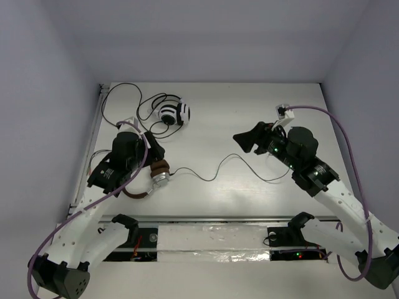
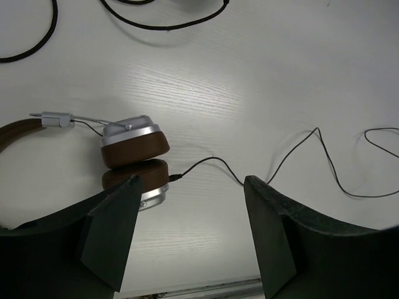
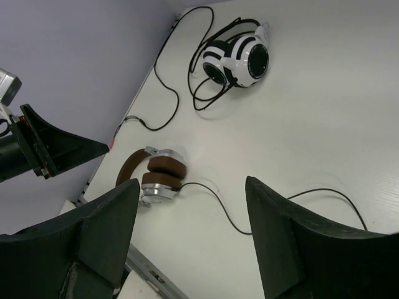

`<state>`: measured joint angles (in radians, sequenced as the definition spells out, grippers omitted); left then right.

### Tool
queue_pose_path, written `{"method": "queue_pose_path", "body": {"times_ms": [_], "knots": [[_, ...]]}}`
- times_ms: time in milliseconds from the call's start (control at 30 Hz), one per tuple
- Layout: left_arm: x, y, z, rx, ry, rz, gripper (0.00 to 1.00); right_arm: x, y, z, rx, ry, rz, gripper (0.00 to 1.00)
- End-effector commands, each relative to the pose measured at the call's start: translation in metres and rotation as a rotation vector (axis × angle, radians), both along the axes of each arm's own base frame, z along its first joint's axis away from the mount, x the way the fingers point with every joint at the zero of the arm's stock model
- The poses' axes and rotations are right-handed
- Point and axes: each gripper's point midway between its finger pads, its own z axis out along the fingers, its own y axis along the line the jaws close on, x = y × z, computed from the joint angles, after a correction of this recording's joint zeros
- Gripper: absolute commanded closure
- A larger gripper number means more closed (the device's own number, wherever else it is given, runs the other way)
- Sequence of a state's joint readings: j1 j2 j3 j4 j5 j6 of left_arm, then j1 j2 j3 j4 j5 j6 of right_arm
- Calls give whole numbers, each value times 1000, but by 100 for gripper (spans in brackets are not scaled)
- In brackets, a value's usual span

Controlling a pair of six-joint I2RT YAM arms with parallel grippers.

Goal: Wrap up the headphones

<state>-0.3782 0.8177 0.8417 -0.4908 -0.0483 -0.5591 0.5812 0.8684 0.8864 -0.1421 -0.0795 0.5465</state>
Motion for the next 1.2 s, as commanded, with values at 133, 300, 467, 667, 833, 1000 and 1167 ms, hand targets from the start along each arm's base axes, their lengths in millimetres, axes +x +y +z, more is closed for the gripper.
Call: {"method": "queue_pose_path", "body": {"times_ms": [133,300,467,667,833,1000,1167], "knots": [[-19,31,-21,119,141,118,38,-22,4,22,83,-100,92,52],[-40,43,-46,172,275,161,63,-22,-4,17,81,-76,42,100],[-45,58,-64,266,383,199,98,-28,-8,16,94,-89,45,100],[-37,83,-92,281,497,282,82,-29,-9,13,94,-83,43,89],[-21,133,-95,247,509,482,38,-33,-9,15,101,-93,54,72],[-27,155,-126,221,649,531,35,-37,-14,21,111,-113,42,67],[-40,160,-157,255,856,532,36,-39,-19,24,116,-125,25,67]]}}
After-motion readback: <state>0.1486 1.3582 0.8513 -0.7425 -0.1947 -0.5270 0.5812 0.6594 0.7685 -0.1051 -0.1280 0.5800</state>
